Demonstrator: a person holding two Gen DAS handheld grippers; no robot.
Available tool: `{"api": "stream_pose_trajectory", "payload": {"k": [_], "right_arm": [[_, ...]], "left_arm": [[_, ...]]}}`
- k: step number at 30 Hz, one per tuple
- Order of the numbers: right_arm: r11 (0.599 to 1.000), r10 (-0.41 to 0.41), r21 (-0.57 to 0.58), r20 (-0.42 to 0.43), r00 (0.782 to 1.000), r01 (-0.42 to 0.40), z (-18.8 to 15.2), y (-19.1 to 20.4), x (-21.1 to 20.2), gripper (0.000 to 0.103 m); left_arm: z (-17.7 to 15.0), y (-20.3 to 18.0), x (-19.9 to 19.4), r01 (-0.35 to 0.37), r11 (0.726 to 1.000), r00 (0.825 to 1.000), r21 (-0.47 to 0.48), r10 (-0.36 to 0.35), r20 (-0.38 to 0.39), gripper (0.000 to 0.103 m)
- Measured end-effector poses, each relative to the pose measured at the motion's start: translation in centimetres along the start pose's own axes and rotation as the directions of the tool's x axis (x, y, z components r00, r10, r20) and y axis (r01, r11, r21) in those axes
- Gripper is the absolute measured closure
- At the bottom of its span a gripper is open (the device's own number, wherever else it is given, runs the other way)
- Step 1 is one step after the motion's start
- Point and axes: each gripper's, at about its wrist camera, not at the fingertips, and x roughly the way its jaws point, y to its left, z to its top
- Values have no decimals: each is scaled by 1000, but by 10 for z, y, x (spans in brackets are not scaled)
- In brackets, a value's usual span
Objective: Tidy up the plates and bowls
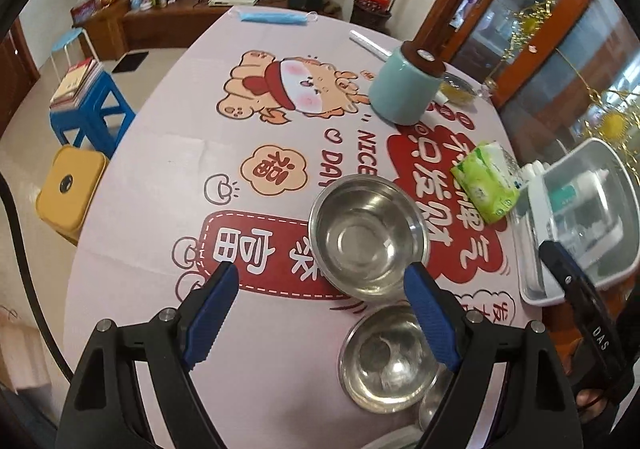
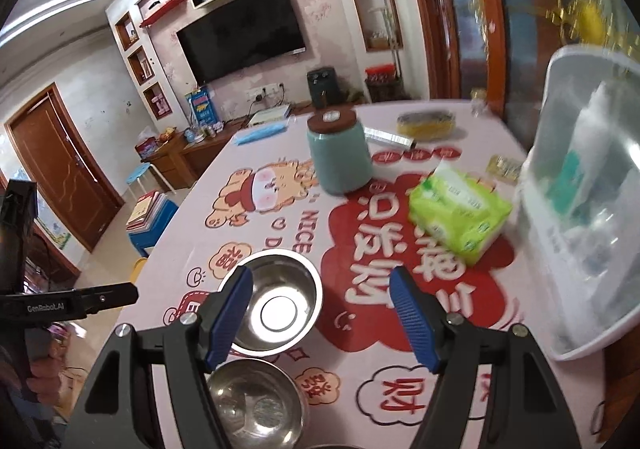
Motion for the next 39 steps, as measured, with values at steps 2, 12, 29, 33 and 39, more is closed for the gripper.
{"api": "stream_pose_trajectory", "payload": {"k": [2,12,29,33,39], "right_arm": [[999,30,21,-44,999,-29,-5,-3,14,32],[974,165,179,-164,973,-136,-31,-20,73,32],[875,337,426,-190,922,-232,-68,-54,123,44],[873,346,427,-200,917,-236,-70,-55,129,59],[851,392,444,-185,901,-279,-73,-57,133,71]], "left_arm": [[1,2,12,-12,1000,1000,-7,12,-8,19],[-2,6,77,23,999,997,-32,-26,-71,19],[-15,-5,157,55,998,986,23,-50,-156,31],[-16,-9,170,70,997,979,38,-62,-195,43],[-17,-14,173,74,995,982,63,-62,-177,64]]}}
